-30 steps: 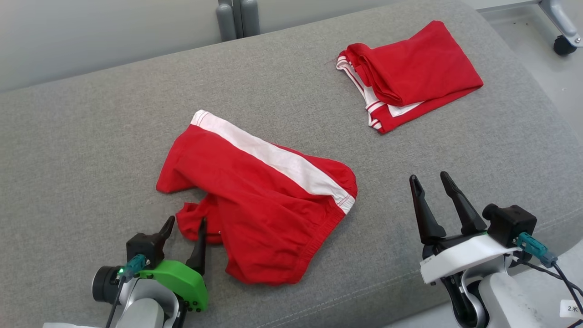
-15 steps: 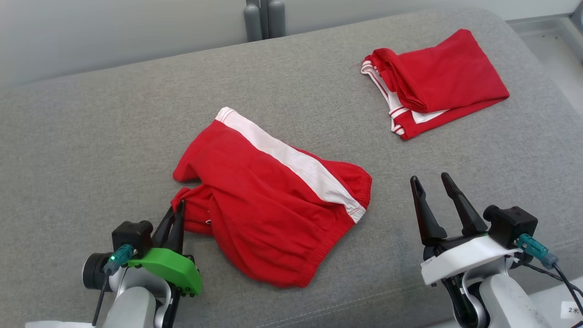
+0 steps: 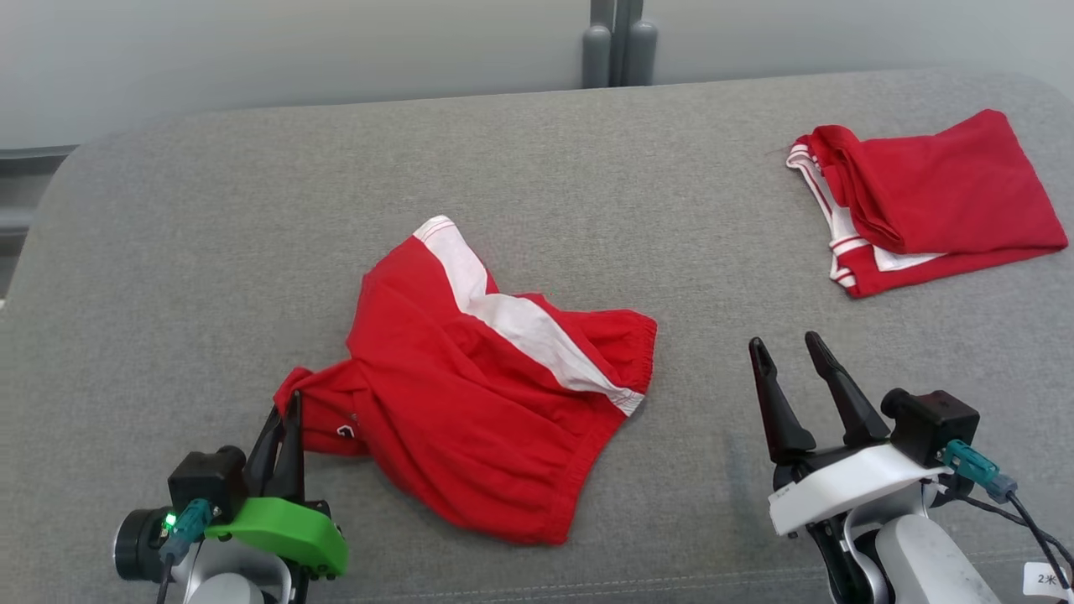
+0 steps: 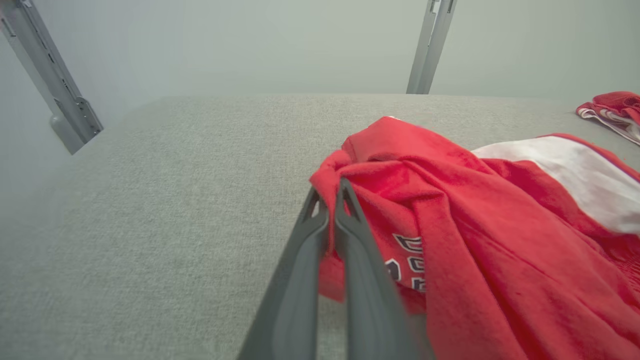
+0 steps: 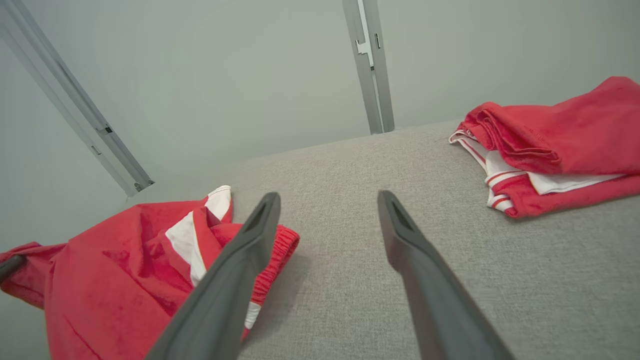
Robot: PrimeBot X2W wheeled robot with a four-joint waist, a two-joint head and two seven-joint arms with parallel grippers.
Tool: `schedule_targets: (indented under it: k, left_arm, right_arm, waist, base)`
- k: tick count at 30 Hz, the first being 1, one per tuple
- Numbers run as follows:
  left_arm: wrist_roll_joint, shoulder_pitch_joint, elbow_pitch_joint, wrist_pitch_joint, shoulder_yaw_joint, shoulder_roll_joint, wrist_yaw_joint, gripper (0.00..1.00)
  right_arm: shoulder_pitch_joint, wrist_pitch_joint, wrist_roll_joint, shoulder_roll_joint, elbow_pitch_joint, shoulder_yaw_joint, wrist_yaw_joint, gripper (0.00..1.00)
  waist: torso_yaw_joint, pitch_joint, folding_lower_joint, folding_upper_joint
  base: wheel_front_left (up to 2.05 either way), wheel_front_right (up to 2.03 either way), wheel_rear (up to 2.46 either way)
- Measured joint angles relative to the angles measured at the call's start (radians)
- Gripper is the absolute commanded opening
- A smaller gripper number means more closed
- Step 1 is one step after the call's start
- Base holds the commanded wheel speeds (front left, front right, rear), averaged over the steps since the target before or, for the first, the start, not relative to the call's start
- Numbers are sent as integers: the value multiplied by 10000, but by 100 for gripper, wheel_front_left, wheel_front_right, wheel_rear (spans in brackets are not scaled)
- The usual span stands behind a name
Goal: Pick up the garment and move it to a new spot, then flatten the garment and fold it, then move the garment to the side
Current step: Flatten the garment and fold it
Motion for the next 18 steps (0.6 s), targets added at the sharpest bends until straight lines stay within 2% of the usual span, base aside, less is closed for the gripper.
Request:
schedule_targets:
  k: [9, 11, 12, 13, 18]
  left_arm:
    - [-125, 985, -228, 0, 278, -44, 150, 0]
    - [-142, 997, -113, 0, 244, -90, 140, 24]
    - [-142, 997, -15, 0, 226, -104, 113, 55]
    - [-142, 994, 38, 0, 244, -123, 113, 100]
    - [-31, 976, -232, 0, 397, -205, 150, 100]
  right_arm:
    - [30, 2, 15, 79, 188, 65, 0, 100]
    - [30, 0, 25, 82, 267, 117, 0, 100]
    - [30, 0, 33, 81, 313, 140, 0, 100]
    - [29, 0, 56, 77, 360, 169, 0, 100]
    - [-22, 0, 121, 8, 481, 205, 0, 100]
  waist:
    - [738, -178, 0, 0]
    - [790, -193, 0, 0]
    - [802, -196, 0, 0]
    - [808, -192, 0, -1]
    - [858, -179, 0, 0]
  base:
    - [0, 0, 0]
    - [0, 0, 0]
    - [0, 0, 0]
    - [0, 0, 0]
    - [0, 0, 0]
